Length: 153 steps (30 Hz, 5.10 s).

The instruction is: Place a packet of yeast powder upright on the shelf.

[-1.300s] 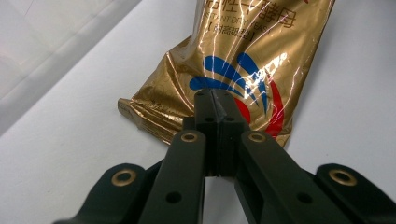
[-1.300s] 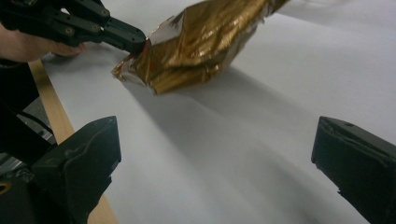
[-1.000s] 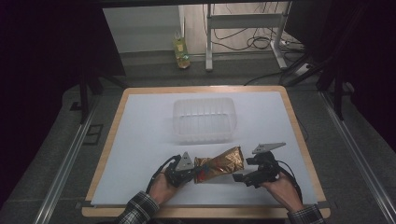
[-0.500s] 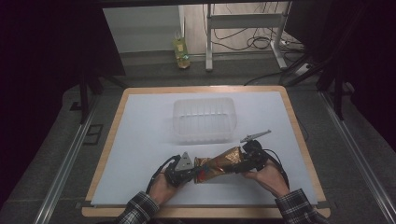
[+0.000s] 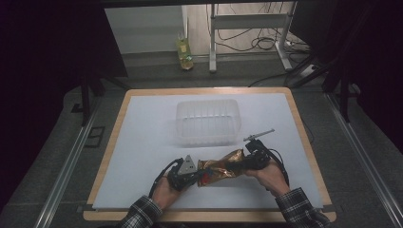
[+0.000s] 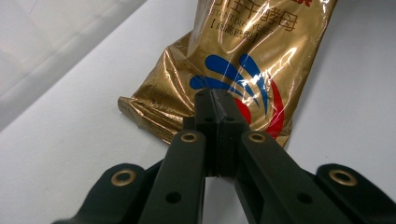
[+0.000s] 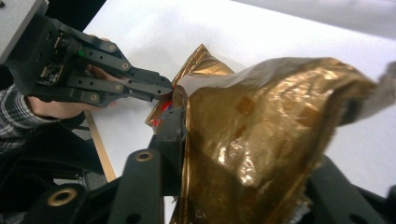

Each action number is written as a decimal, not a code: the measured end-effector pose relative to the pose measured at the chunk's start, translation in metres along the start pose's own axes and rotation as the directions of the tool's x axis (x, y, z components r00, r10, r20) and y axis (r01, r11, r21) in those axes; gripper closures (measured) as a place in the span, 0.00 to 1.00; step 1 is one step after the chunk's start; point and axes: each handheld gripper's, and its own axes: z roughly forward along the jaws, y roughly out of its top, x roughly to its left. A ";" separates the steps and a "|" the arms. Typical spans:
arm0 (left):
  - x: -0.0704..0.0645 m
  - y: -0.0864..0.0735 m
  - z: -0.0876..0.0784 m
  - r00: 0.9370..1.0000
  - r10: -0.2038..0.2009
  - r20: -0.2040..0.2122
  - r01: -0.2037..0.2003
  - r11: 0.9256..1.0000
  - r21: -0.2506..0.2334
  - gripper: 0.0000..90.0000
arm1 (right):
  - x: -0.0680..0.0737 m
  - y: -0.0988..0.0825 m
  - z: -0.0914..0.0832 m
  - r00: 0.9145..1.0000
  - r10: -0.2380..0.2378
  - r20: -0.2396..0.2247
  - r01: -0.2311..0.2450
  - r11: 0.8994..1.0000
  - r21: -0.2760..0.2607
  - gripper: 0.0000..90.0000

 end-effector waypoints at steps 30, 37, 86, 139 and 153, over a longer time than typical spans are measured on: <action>0.002 0.000 -0.027 1.000 -0.016 -0.017 0.015 0.998 -0.067 0.57 | 0.017 0.014 -0.026 0.997 -0.071 0.033 0.072 0.997 -0.027 0.75; -0.004 -0.001 -0.027 1.000 0.002 -0.028 -0.004 0.998 -0.057 0.46 | 0.018 0.015 -0.033 0.995 -0.080 0.055 0.082 0.996 -0.032 0.75; -0.002 -0.009 -0.033 0.996 -0.015 -0.093 0.012 1.000 -0.025 0.00 | 0.018 0.084 -0.102 0.961 -0.065 0.268 0.094 0.991 -0.098 0.76; -0.001 -0.010 -0.030 0.998 -0.010 -0.068 0.010 1.000 -0.005 0.00 | -0.014 0.170 -0.043 0.886 -0.028 0.464 0.047 0.998 -0.030 0.75; -0.002 -0.010 -0.029 0.998 -0.009 -0.066 0.009 1.000 -0.005 0.00 | -0.024 0.175 -0.038 0.904 0.028 0.426 0.034 0.990 -0.139 0.75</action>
